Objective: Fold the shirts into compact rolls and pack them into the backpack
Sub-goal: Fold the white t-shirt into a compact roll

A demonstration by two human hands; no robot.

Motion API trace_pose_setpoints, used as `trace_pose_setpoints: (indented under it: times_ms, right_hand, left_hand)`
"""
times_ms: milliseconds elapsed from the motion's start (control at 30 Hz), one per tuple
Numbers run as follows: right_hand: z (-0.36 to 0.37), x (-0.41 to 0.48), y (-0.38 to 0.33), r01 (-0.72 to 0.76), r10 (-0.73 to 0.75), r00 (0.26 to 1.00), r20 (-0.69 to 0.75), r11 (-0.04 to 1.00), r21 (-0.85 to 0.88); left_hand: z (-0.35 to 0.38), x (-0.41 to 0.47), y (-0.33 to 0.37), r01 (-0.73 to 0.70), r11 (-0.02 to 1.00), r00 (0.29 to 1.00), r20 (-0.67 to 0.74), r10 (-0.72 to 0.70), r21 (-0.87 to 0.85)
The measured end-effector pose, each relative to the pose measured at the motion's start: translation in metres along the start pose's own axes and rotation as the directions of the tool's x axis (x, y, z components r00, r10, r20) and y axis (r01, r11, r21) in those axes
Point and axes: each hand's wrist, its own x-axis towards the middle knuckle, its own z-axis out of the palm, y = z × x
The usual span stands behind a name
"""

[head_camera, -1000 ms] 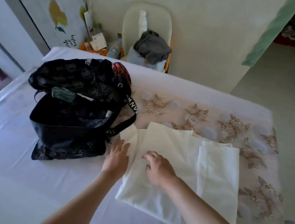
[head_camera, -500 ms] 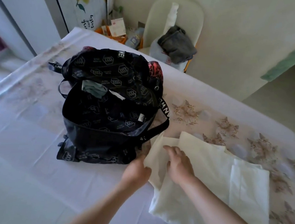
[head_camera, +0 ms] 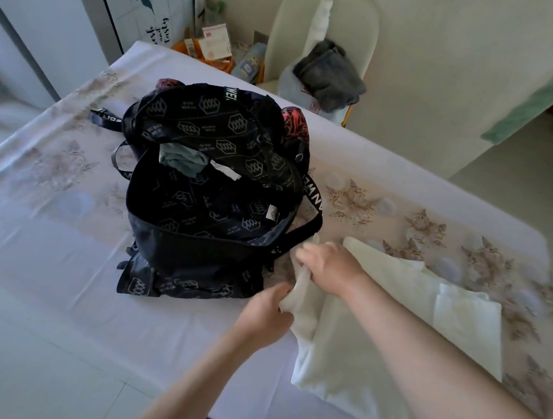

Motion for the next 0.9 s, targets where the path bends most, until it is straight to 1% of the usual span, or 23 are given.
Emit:
trace_pose_setpoints:
  times_ms: [33,100,167,200,233,267,333,367,400,433,467,500,533,567,633,667,700,733,800,833,900]
  right_hand:
    - [-0.003,-0.009,0.004,-0.041,0.047,0.996,-0.072,0.996,0.083]
    - [-0.009,-0.036,0.011,-0.096,0.125,0.966,-0.225,0.986,0.138]
    - [-0.002,-0.071,0.018,-0.18,0.241,0.908,-0.342,0.963,0.2]
    - [0.004,-0.091,0.02,-0.234,0.314,0.877,-0.364,0.94,0.246]
    - [0.011,-0.111,0.019,-0.296,0.387,0.85,-0.356,0.912,0.286]
    - [0.021,-0.129,0.019,-0.37,0.461,0.833,-0.307,0.876,0.311]
    - [0.041,-0.16,0.017,-0.515,0.562,0.818,-0.121,0.81,0.279]
    - [0.051,-0.172,0.015,-0.571,0.588,0.809,-0.003,0.787,0.233]
    - [0.059,-0.18,0.014,-0.61,0.605,0.791,0.092,0.767,0.199]
    - [0.064,-0.185,0.013,-0.628,0.613,0.778,0.138,0.756,0.185]
    - [0.066,-0.187,0.012,-0.628,0.616,0.778,0.122,0.755,0.19]
    - [0.067,-0.187,0.01,-0.615,0.615,0.785,0.072,0.76,0.209]
    - [0.068,-0.186,0.009,-0.598,0.61,0.792,0.026,0.767,0.232]
    - [0.069,-0.183,0.006,-0.585,0.6,0.8,0.018,0.772,0.249]
    - [0.074,-0.179,-0.002,-0.592,0.593,0.8,0.09,0.755,0.281]
    - [0.076,-0.177,-0.006,-0.619,0.608,0.782,0.137,0.734,0.278]
    - [0.077,-0.174,-0.009,-0.638,0.625,0.767,0.144,0.723,0.263]
    - [0.076,-0.17,-0.011,-0.649,0.643,0.757,0.113,0.722,0.24]
    - [0.067,-0.156,-0.01,-0.662,0.665,0.746,0.04,0.732,0.159]
    - [0.06,-0.146,-0.008,-0.662,0.665,0.746,0.023,0.738,0.131]
    - [0.046,-0.121,-0.003,-0.613,0.617,0.787,-0.003,0.782,0.112]
  left_hand:
    - [0.0,0.0,0.008,-0.035,0.999,0.999,-0.016,0.035,-0.019]
    - [0.005,-0.001,0.022,-0.11,0.994,0.993,-0.037,0.109,-0.009]
    - [0.018,-0.002,0.033,-0.19,0.979,0.982,0.014,0.19,0.073]
    - [0.026,-0.004,0.038,-0.232,0.963,0.972,0.068,0.225,0.134]
    - [0.036,-0.005,0.042,-0.272,0.942,0.959,0.135,0.249,0.198]
    - [0.047,-0.007,0.044,-0.306,0.917,0.943,0.21,0.257,0.255]
    - [0.07,-0.009,0.047,-0.337,0.88,0.911,0.35,0.216,0.335]
    - [0.08,-0.01,0.047,-0.339,0.863,0.907,0.373,0.194,0.376]
    - [0.089,-0.01,0.048,-0.347,0.84,0.915,0.347,0.206,0.416]
    - [0.096,-0.009,0.049,-0.359,0.82,0.927,0.27,0.259,0.446]
    - [0.102,-0.007,0.047,-0.366,0.808,0.93,0.177,0.321,0.462]
    - [0.107,-0.005,0.043,-0.361,0.798,0.928,0.107,0.356,0.482]
    - [0.109,-0.004,0.037,-0.339,0.786,0.932,0.07,0.356,0.517]
    - [0.111,-0.004,0.029,-0.306,0.775,0.943,0.064,0.326,0.553]
    - [0.112,-0.005,0.011,-0.246,0.779,0.968,0.106,0.227,0.577]
    - [0.112,-0.006,0.004,-0.233,0.792,0.972,0.122,0.2,0.565]
    - [0.112,-0.006,0.001,-0.238,0.814,0.971,0.12,0.206,0.53]
    - [0.112,-0.006,-0.002,-0.251,0.844,0.968,0.102,0.23,0.475]
    - [0.111,-0.006,-0.004,-0.256,0.896,0.963,0.014,0.27,0.362]
    - [0.109,-0.005,-0.004,-0.239,0.91,0.962,-0.047,0.27,0.34]
    - [0.105,-0.001,-0.004,-0.148,0.928,0.96,-0.174,0.218,0.343]
